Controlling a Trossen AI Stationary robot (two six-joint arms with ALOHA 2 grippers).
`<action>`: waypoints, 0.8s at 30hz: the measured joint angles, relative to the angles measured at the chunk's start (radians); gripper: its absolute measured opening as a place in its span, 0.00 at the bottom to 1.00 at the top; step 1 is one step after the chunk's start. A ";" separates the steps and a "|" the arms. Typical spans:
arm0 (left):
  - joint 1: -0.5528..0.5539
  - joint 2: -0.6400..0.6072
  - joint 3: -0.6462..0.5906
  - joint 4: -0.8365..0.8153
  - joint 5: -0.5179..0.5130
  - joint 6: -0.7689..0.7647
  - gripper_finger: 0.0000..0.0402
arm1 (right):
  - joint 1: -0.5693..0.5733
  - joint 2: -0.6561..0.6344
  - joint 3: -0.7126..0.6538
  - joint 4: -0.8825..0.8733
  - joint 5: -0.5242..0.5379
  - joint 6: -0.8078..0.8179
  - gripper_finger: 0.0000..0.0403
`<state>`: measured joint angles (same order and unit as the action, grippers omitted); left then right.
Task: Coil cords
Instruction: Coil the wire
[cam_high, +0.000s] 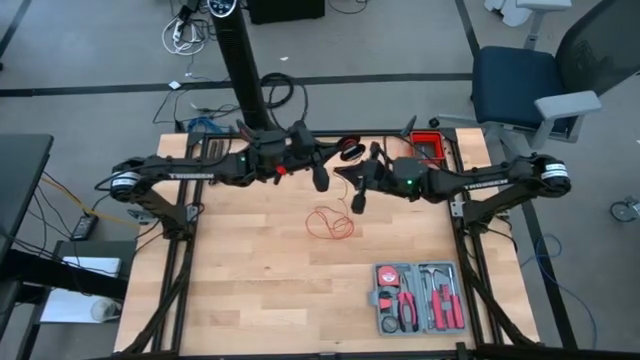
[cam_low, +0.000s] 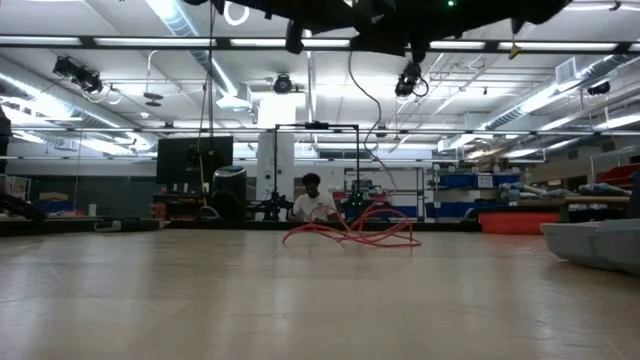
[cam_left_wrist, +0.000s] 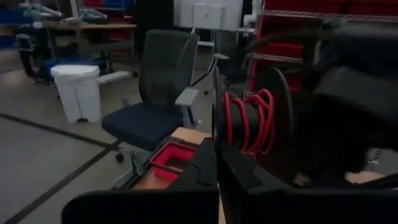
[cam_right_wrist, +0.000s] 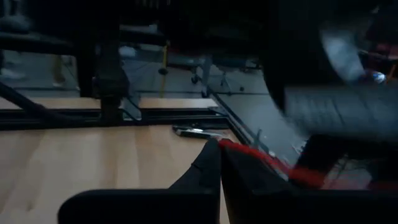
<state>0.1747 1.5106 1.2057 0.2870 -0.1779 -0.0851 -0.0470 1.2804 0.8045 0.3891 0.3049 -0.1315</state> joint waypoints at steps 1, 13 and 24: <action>-0.003 0.008 0.000 0.001 -0.021 -0.002 0.00 | 0.003 0.016 0.021 -0.021 0.016 -0.001 0.00; -0.035 0.016 -0.001 0.044 -0.306 -0.019 0.00 | 0.020 0.071 0.075 -0.114 0.024 0.015 0.00; -0.034 0.017 -0.001 0.005 -0.332 -0.103 0.00 | 0.018 0.074 0.077 -0.132 0.041 0.034 0.00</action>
<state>0.1410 1.5272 1.2049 0.2923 -0.5104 -0.1885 -0.0290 1.3548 0.8815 0.2571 0.3461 -0.0976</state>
